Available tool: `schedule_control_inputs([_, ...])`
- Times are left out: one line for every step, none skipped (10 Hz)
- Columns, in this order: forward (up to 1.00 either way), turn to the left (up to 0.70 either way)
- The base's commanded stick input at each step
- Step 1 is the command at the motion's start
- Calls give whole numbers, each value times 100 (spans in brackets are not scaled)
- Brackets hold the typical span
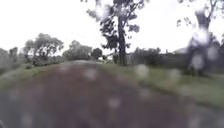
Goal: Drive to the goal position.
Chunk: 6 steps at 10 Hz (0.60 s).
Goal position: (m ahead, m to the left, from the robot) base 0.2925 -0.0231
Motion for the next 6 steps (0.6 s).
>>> schedule_control_inputs([-6,0])
schedule_control_inputs([-3,0])
schedule_control_inputs([-1,0])
schedule_control_inputs([0,0])
schedule_control_inputs([0,0])
schedule_control_inputs([0,0])
